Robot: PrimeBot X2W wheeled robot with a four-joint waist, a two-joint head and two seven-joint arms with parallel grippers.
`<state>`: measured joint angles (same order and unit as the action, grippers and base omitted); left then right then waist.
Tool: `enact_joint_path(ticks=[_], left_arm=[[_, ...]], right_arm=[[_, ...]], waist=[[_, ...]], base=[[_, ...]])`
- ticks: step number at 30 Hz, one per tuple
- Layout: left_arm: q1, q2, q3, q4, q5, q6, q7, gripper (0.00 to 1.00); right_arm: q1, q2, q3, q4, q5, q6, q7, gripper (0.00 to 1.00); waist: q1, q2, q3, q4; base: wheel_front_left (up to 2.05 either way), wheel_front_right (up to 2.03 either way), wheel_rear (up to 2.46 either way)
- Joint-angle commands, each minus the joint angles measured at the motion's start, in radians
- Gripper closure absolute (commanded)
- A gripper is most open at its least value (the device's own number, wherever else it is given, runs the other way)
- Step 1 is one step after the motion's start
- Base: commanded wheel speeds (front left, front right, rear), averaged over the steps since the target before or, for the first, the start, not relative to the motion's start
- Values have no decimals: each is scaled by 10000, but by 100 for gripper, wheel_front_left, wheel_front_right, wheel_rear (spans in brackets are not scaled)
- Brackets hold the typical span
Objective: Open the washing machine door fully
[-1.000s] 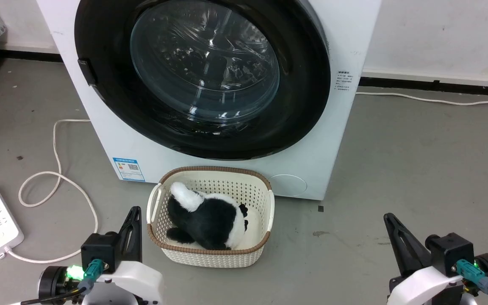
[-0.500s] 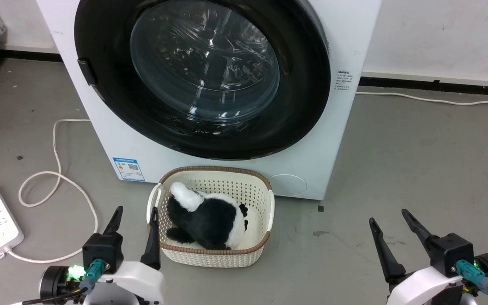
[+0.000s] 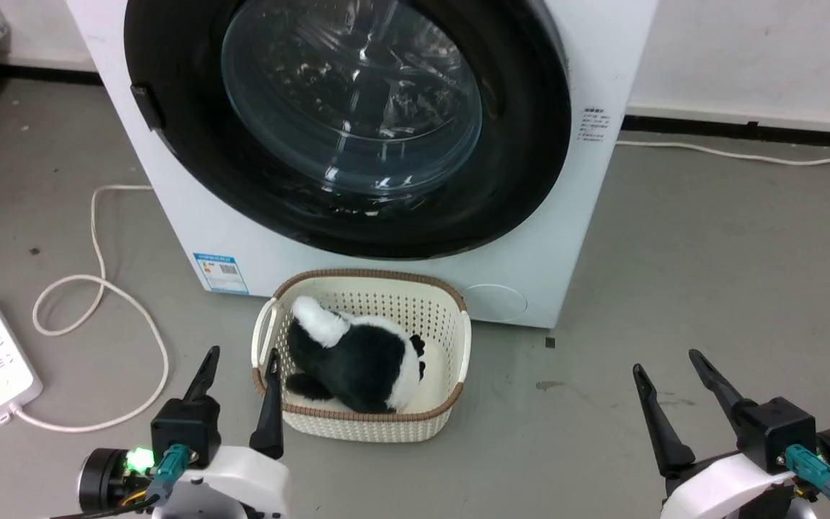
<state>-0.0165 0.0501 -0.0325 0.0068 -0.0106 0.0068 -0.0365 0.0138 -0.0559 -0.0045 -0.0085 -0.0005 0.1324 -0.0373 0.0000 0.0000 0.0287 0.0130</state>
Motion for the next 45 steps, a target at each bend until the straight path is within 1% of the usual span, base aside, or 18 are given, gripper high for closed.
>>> enact_joint_path(ticks=[1,6,16,17,18,23,28,37,45], left_arm=[[-150,29,-101,14,51,67,-113,0],[-256,32,-192,-13,51,114,-197,0],[-572,54,-408,-130,55,227,-406,0],[-610,55,-432,-140,55,238,-426,0],[-649,57,-457,-150,55,248,-447,0],[-834,61,-580,-185,48,312,-552,0],[-979,63,-689,-195,31,390,-657,0],[-1204,80,-885,-236,13,497,-845,0],[-1404,110,-1068,-277,19,568,-1012,0]], right_arm=[[-156,-39,-31,-84,-67,-3,-109,0],[-349,-167,-35,-144,-46,-4,-192,0],[-1206,-663,17,-153,221,-5,-321,0],[-1312,-714,27,-156,283,-5,-302,61],[-1425,-777,43,-159,340,-5,-283,100],[-2031,-1052,86,-86,779,-6,-200,100],[-2756,-1171,-4,44,1372,-7,-32,100],[-4207,-1145,-404,643,2444,-8,521,100],[-5636,-1047,-782,1432,3622,-9,1169,100]], waist=[[0,0,130,65],[0,0,359,148],[0,0,992,338],[0,0,1059,360],[0,0,1127,384],[0,0,1421,496],[0,0,1650,605],[0,0,2065,833],[0,0,2472,1079]], base=[[0,0,0],[0,0,0],[0,0,0],[0,0,0],[0,0,0],[0,0,0],[0,0,0],[0,0,0],[0,0,0]])
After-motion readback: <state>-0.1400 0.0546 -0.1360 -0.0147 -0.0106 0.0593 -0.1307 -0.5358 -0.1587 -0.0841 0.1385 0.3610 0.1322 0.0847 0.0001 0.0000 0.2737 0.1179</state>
